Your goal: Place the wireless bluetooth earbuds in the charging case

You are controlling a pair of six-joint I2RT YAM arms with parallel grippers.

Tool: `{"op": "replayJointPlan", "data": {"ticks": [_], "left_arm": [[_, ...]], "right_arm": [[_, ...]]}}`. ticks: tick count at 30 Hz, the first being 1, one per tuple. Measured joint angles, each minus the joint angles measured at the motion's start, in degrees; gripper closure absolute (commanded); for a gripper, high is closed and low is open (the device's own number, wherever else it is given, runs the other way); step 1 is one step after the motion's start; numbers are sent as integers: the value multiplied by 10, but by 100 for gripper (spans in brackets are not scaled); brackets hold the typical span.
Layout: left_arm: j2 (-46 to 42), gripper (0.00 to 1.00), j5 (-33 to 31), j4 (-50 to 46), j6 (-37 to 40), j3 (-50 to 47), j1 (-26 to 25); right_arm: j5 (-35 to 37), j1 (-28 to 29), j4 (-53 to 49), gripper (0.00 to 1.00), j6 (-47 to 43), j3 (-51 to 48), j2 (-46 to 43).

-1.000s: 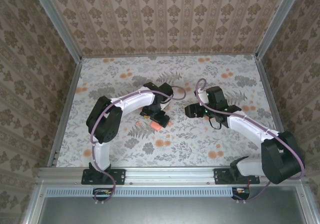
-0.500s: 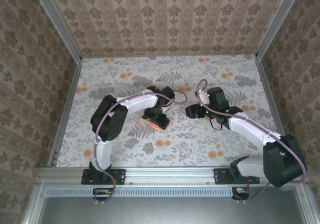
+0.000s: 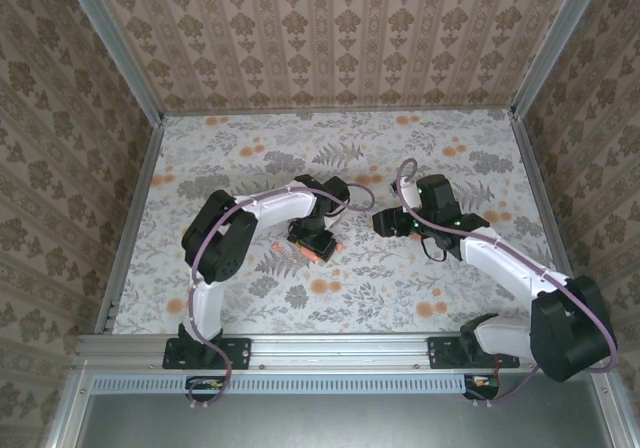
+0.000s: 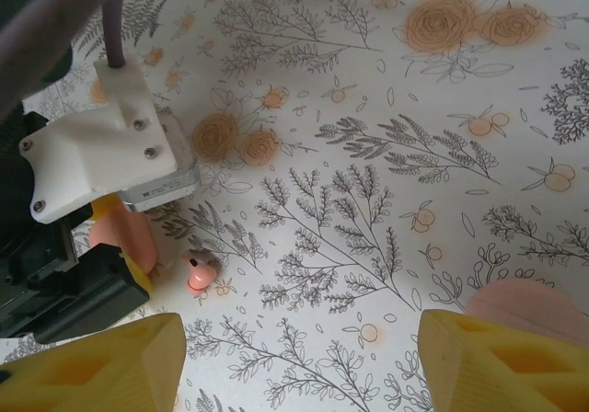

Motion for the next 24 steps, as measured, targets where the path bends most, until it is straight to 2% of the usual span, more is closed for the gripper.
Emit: {"op": "replayJointPlan", "data": {"ticks": [13,20,24], "left_arm": [[-47,47,-12,44,6,-59,0],[-161,50,-19,129,40,-167,-5],[-233,49,1,207,80,-222,-7]], "right_arm": [[2,-2,1,33,26,-24,-25],[-52,-38,-1,34,56,-26,-8],[-93,-45,-22,37,69,-18,9]]}}
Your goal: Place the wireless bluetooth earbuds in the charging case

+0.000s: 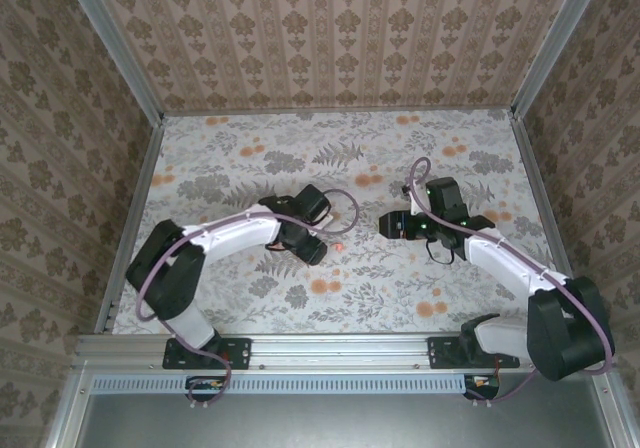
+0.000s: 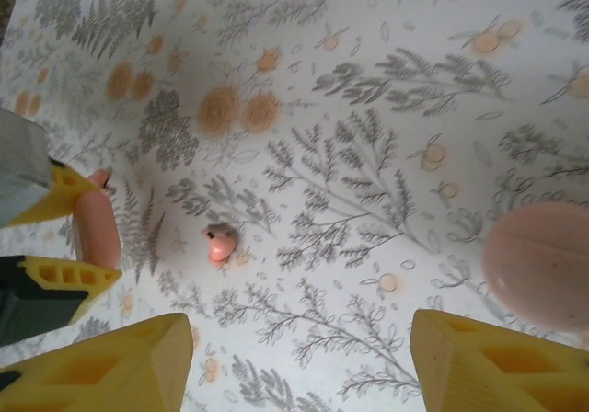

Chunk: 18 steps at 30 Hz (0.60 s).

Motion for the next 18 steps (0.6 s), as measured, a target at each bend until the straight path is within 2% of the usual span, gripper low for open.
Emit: {"op": "replayJointPlan", "data": {"ticks": [9,18], "left_arm": [[-121,50,88,171,102,-109,0],[-169,51,139,272,180,-174,-1]], "right_arm": [[-114,11,-13,40,40,26,23],[-195,62,8,41,98,43,69]]}}
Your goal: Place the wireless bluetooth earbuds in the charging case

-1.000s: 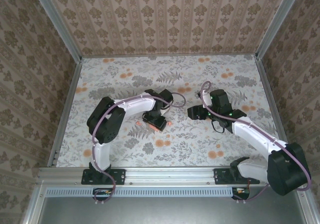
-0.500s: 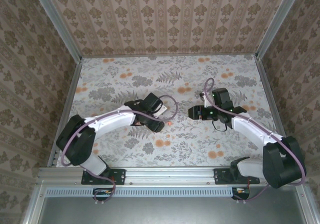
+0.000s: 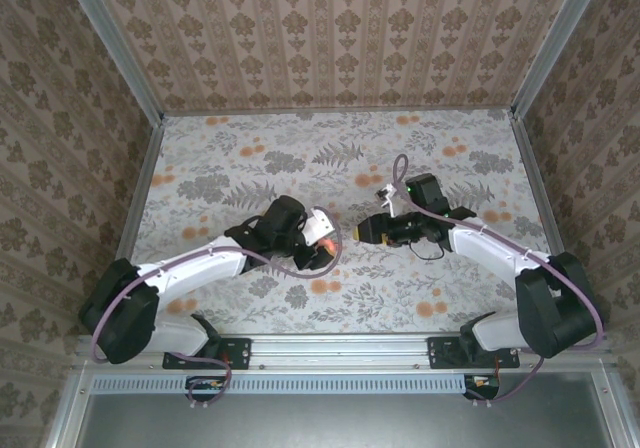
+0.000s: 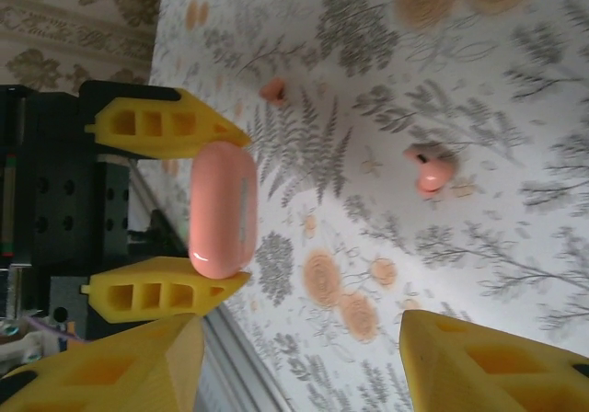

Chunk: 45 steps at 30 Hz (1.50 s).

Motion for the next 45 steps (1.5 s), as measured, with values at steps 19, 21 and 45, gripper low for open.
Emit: {"op": "replayJointPlan", "data": {"ticks": [19,21,45], "left_arm": [[-31,52,7,34,34,-10,-15],[-32,52,7,34,34,-10,-15],[-33,22,-8,30,34,-12,-15]], "right_arm": [[-43,69,80,46,74,35,72],[-48,71,81,47,74,37,74],[-58,88,45,73,28,68,97]]}}
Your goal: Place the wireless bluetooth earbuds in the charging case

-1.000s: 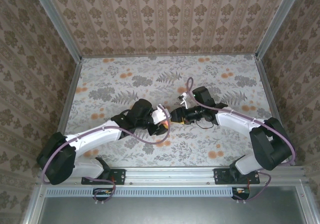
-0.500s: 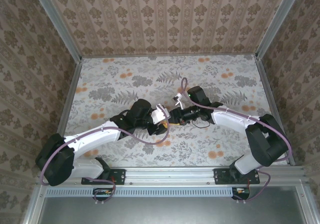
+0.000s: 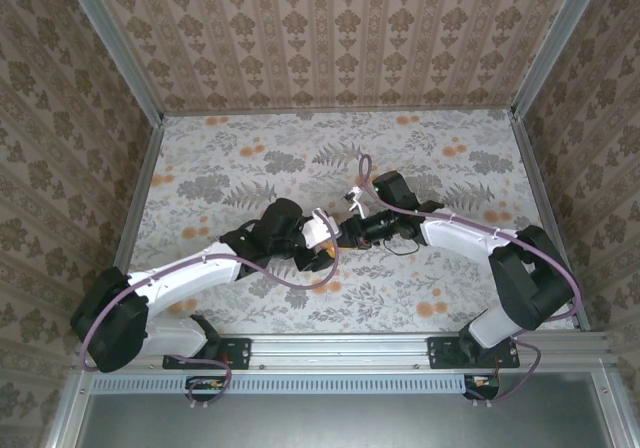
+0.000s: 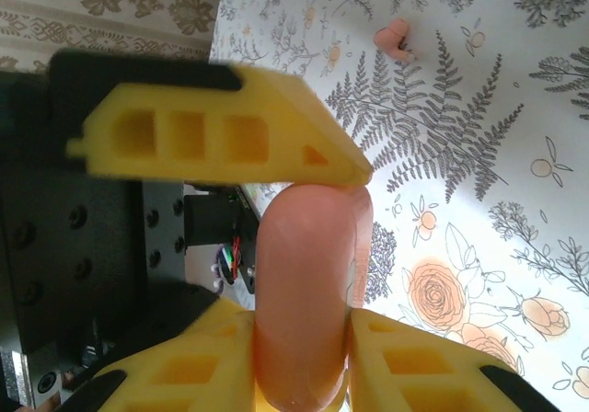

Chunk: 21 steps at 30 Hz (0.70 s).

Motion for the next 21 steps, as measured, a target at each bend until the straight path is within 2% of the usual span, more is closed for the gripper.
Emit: {"op": "replayJointPlan", "data": {"ticks": [9,21], "left_arm": [[-7,11,7,27,-16,-8,13],[-73,12,113,122,-71,-88,105]], "right_arm": [[50,-1,-23,73,-65,0,-24],[86,-16,-49,74,-200,0,-48]]}}
